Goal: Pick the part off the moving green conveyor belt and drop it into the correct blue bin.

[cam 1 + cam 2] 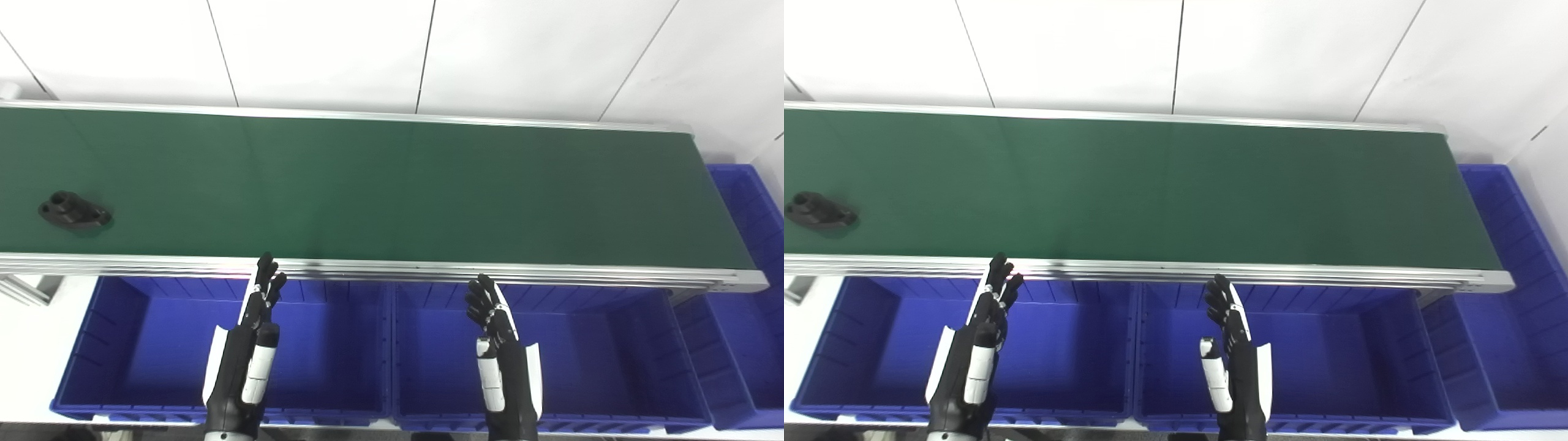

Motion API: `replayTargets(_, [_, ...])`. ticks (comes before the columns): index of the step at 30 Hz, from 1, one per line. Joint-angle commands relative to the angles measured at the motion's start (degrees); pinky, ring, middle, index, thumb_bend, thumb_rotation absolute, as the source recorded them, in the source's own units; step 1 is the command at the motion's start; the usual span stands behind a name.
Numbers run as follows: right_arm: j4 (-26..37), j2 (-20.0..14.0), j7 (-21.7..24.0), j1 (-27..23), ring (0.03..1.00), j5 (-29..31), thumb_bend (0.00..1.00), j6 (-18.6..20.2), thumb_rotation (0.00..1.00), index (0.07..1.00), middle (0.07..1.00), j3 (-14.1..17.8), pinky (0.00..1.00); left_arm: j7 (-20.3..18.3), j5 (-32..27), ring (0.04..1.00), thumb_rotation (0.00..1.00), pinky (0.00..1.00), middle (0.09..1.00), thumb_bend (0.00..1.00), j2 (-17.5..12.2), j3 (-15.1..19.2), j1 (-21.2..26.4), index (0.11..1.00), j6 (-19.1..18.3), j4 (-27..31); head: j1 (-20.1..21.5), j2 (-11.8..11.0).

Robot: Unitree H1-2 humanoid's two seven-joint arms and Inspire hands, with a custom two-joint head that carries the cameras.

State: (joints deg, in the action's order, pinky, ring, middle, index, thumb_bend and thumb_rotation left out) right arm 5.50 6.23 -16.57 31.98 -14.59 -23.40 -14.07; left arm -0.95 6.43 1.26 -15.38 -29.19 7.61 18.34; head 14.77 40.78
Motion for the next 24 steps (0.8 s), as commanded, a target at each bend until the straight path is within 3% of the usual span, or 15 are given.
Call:
replayTargets(1, [0.5, 1.5, 0.0, 0.3, 0.864, -0.7, 0.7, -3.1, 1.0, 0.919, 0.874, -0.6, 0.85, -0.2, 0.1, 0.963, 1.0, 0.99, 1.0, 0.63, 0.4, -0.3, -0.1, 1.0, 0.9, 1.4, 0.0, 0.0])
replayTargets(24, [0.0, 1.5, 0.6, -0.2, 0.862, 0.0, 0.69, -2.9, 1.0, 0.924, 0.878, -0.4, 0.84, -0.2, 1.1, 0.966, 1.0, 0.99, 1.0, 0.65, 0.4, -0.3, 0.4, 1.0, 0.5, 0.7, 0.0, -0.1])
